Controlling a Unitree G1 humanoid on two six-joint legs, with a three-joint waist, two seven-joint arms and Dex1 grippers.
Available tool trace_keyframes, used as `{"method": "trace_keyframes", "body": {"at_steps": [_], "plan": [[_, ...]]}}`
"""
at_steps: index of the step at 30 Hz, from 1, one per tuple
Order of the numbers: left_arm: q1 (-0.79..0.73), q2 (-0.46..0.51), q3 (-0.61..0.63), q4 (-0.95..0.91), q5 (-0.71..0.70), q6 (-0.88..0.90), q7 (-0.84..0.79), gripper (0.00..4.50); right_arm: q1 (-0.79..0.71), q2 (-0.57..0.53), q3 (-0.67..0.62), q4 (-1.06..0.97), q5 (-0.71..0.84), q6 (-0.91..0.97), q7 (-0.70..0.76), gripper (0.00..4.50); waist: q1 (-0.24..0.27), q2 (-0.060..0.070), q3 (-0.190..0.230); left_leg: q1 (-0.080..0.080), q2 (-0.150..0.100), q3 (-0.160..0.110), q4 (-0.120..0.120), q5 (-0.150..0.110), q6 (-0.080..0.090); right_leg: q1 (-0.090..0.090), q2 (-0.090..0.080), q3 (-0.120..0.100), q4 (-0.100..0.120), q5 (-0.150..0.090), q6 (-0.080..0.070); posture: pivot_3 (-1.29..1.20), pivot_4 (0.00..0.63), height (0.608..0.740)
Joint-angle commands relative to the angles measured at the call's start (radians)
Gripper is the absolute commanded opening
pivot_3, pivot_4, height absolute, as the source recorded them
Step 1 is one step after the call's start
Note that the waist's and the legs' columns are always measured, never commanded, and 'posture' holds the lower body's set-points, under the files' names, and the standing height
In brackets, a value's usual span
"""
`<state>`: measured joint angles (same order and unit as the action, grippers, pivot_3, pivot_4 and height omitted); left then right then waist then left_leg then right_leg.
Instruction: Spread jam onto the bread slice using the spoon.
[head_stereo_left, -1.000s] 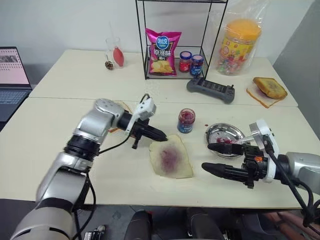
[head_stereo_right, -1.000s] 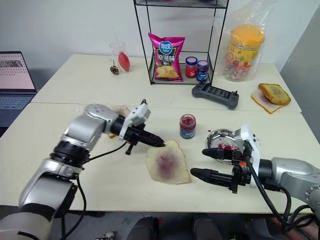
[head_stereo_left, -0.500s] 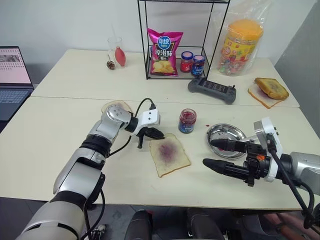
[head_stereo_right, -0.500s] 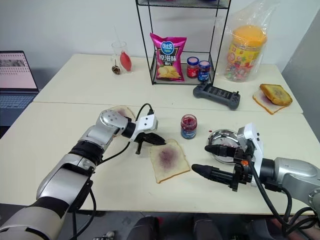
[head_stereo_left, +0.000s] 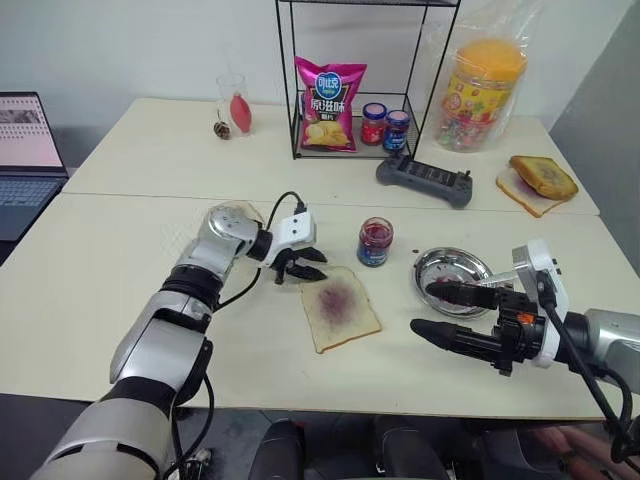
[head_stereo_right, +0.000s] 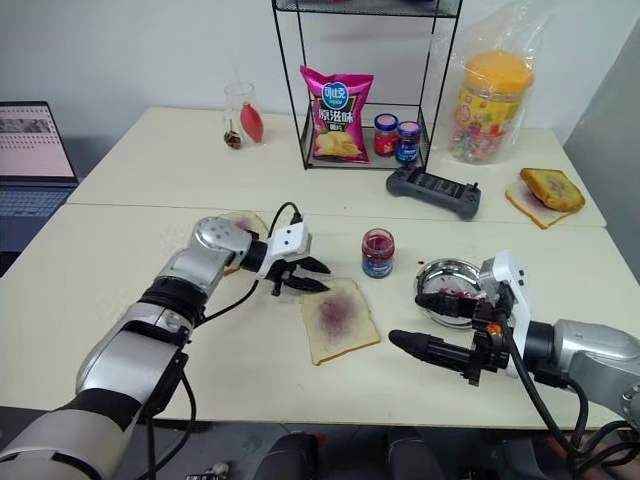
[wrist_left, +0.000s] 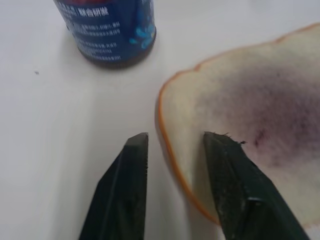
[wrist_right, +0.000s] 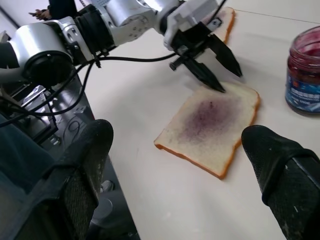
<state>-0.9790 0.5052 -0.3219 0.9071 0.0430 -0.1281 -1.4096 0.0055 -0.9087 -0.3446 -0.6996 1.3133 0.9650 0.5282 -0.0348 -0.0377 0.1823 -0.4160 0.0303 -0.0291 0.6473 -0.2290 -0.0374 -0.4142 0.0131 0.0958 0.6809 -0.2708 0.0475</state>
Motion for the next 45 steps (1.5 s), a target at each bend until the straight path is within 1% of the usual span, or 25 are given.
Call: {"method": "trace_keyframes", "body": {"at_steps": [1, 4, 5, 6, 7, 8, 9, 10, 12, 14, 17, 19, 22, 27, 28, 34, 39, 42, 43, 45], "plan": [[-0.011, 0.048, 0.030, -0.048, 0.005, -0.030, -0.006, 2.75, 0.073, 0.005, -0.111, 0.011, -0.018, -0.033, -0.027, 4.50, 0.002, 0.000, 0.000, 0.000, 0.000, 0.000, 0.000, 0.000, 0.000, 0.000, 0.000, 0.000, 0.000, 0.000, 0.000, 0.00, 0.150, 0.740], [-0.009, 0.059, 0.061, -0.081, -0.023, -0.018, -0.005, 3.33, 0.134, 0.021, -0.163, 0.025, -0.054, -0.050, -0.048, 4.50, 0.004, 0.000, 0.000, 0.000, 0.000, 0.000, 0.000, 0.000, 0.000, 0.000, 0.000, 0.000, 0.000, 0.000, 0.000, 0.00, 0.150, 0.740], [-0.002, 0.064, 0.089, -0.155, -0.068, 0.038, -0.022, 3.60, 0.174, 0.043, -0.193, 0.050, -0.105, -0.059, -0.090, 4.50, 0.005, 0.000, 0.000, 0.000, 0.000, 0.000, 0.001, 0.000, 0.000, 0.001, 0.000, 0.000, 0.000, 0.000, 0.000, 0.00, 0.150, 0.740], [0.004, 0.068, 0.110, -0.210, -0.101, 0.081, -0.034, 3.70, 0.203, 0.059, -0.215, 0.069, -0.142, -0.067, -0.121, 4.50, 0.007, -0.001, 0.000, 0.000, 0.000, 0.000, 0.001, 0.000, 0.000, 0.001, -0.001, 0.000, 0.000, 0.000, 0.000, 0.00, 0.150, 0.740], [0.023, 0.075, 0.127, -0.296, -0.140, 0.129, -0.054, 3.99, 0.234, 0.084, -0.237, 0.086, -0.164, -0.076, -0.143, 4.50, 0.007, -0.001, 0.000, -0.001, 0.000, 0.000, 0.001, 0.000, 0.000, 0.001, -0.001, -0.001, 0.000, 0.000, 0.000, 0.00, 0.150, 0.740], [0.052, 0.078, 0.144, -0.411, -0.192, 0.199, -0.065, 4.12, 0.249, 0.127, -0.261, 0.109, -0.149, -0.082, -0.192, 4.50, 0.007, -0.001, 0.000, -0.001, 0.000, 0.000, 0.001, 0.000, 0.000, 0.001, -0.001, -0.001, 0.000, 0.000, 0.000, 0.00, 0.150, 0.740], [0.088, 0.078, 0.155, -0.527, -0.242, 0.266, -0.068, 4.36, 0.253, 0.170, -0.274, 0.131, -0.110, -0.086, -0.234, 4.50, 0.006, -0.001, -0.001, -0.001, 0.000, 0.000, 0.001, 0.000, 0.000, 0.001, -0.001, 0.000, 0.000, 0.000, 0.000, 0.00, 0.150, 0.740], [0.116, 0.080, 0.163, -0.615, -0.276, 0.321, -0.066, 4.46, 0.254, 0.201, -0.285, 0.145, -0.083, -0.087, -0.262, 4.50, 0.005, 0.000, -0.001, 0.000, 0.000, 0.000, 0.001, 0.000, 0.000, 0.001, -0.001, 0.000, -0.001, 0.000, 0.000, 0.00, 0.150, 0.740], [0.164, 0.074, 0.174, -0.747, -0.321, 0.414, -0.030, 4.46, 0.250, 0.251, -0.291, 0.169, -0.033, -0.086, -0.301, 4.50, 0.000, 0.003, -0.003, 0.000, 0.000, 0.000, 0.000, 0.000, 0.000, 0.001, -0.001, 0.000, 0.000, 0.000, 0.000, 0.00, 0.150, 0.740], [0.224, 0.061, 0.176, -0.870, -0.351, 0.470, 0.022, 4.46, 0.246, 0.301, -0.285, 0.213, -0.010, -0.090, -0.330, 4.50, -0.005, 0.005, -0.004, 0.002, 0.000, 0.001, 0.000, 0.000, 0.000, 0.002, -0.001, 0.001, 0.001, 0.000, 0.000, 0.00, 0.150, 0.740], [0.279, 0.035, 0.186, -0.977, -0.381, 0.543, 0.105, 4.46, 0.232, 0.346, -0.272, 0.265, -0.011, -0.100, -0.353, 4.50, -0.007, 0.006, -0.004, 0.011, 0.001, 0.001, -0.001, 0.000, 0.000, 0.009, 0.000, 0.001, 0.001, 0.000, -0.001, 0.00, 0.150, 0.740], [0.334, -0.006, 0.188, -1.065, -0.407, 0.609, 0.195, 4.46, 0.169, 0.404, -0.263, 0.359, 0.001, -0.124, -0.389, 4.50, -0.008, 0.006, -0.004, 0.013, 0.001, 0.001, -0.001, 0.000, 0.000, 0.011, 0.000, 0.002, 0.001, 0.000, -0.001, 0.00, 0.150, 0.740], [0.415, -0.013, 0.170, -1.166, -0.415, 0.663, 0.260, 4.46, 0.053, 0.458, -0.251, 0.495, 0.000, -0.146, -0.415, 4.50, -0.023, 0.006, -0.004, 0.016, 0.001, 0.004, 0.000, 0.001, 0.001, 0.013, 0.000, 0.005, 0.000, 0.001, -0.003, 0.00, 0.150, 0.740], [0.462, -0.025, 0.174, -1.247, -0.447, 0.742, 0.341, 4.46, -0.062, 0.478, -0.237, 0.653, -0.038, -0.153, -0.395, 4.50, -0.024, 0.008, -0.004, 0.016, 0.000, 0.005, -0.001, 0.001, 0.002, 0.013, 0.000, 0.006, 0.000, 0.002, -0.003, 0.00, 0.150, 0.740], [0.466, -0.021, 0.171, -1.254, -0.452, 0.746, 0.345, 4.46, -0.075, 0.481, -0.238, 0.669, -0.042, -0.155, -0.394, 4.50, -0.023, 0.008, -0.004, 0.016, 0.000, 0.005, -0.001, 0.001, 0.002, 0.012, 0.000, 0.006, 0.000, 0.003, -0.001, 0.00, 0.150, 0.740], [0.482, -0.006, 0.161, -1.268, -0.461, 0.748, 0.372, 4.46, -0.156, 0.501, -0.188, 0.772, -0.133, -0.190, -0.345, 4.50, -0.023, 0.008, -0.004, 0.014, 0.000, 0.005, -0.003, 0.001, 0.002, 0.011, 0.001, 0.006, -0.001, 0.002, -0.001, 0.00, 0.150, 0.740], [0.476, -0.008, 0.150, -1.250, -0.453, 0.733, 0.385, 4.46, -0.195, 0.513, -0.191, 0.817, -0.156, -0.200, -0.310, 4.50, -0.026, 0.008, -0.004, 0.015, 0.000, 0.005, -0.002, 0.001, 0.002, 0.011, 0.001, 0.007, 0.000, 0.003, 0.000, 0.00, 0.150, 0.740], [0.479, -0.012, 0.142, -1.253, -0.454, 0.731, 0.390, 4.50, -0.202, 0.521, -0.205, 0.820, -0.152, -0.200, -0.299, 3.99, -0.027, 0.008, -0.004, 0.015, 0.000, 0.005, -0.002, 0.001, 0.002, 0.011, 0.001, 0.007, 0.000, 0.004, 0.001, 0.00, 0.150, 0.740], [0.481, -0.012, 0.140, -1.254, -0.453, 0.729, 0.392, 4.50, -0.201, 0.522, -0.208, 0.819, -0.150, -0.198, -0.300, 3.70, -0.027, 0.008, -0.004, 0.015, 0.000, 0.006, -0.002, 0.001, 0.002, 0.011, 0.001, 0.007, 0.000, 0.004, 0.001, 0.00, 0.150, 0.740], [0.484, -0.011, 0.135, -1.257, -0.455, 0.728, 0.392, 4.50, -0.198, 0.522, -0.212, 0.819, -0.150, -0.194, -0.298, 3.28, -0.027, 0.008, -0.004, 0.015, 0.000, 0.006, -0.002, 0.001, 0.002, 0.011, 0.001, 0.007, 0.000, 0.004, 0.000, 0.00, 0.150, 0.740]]}}
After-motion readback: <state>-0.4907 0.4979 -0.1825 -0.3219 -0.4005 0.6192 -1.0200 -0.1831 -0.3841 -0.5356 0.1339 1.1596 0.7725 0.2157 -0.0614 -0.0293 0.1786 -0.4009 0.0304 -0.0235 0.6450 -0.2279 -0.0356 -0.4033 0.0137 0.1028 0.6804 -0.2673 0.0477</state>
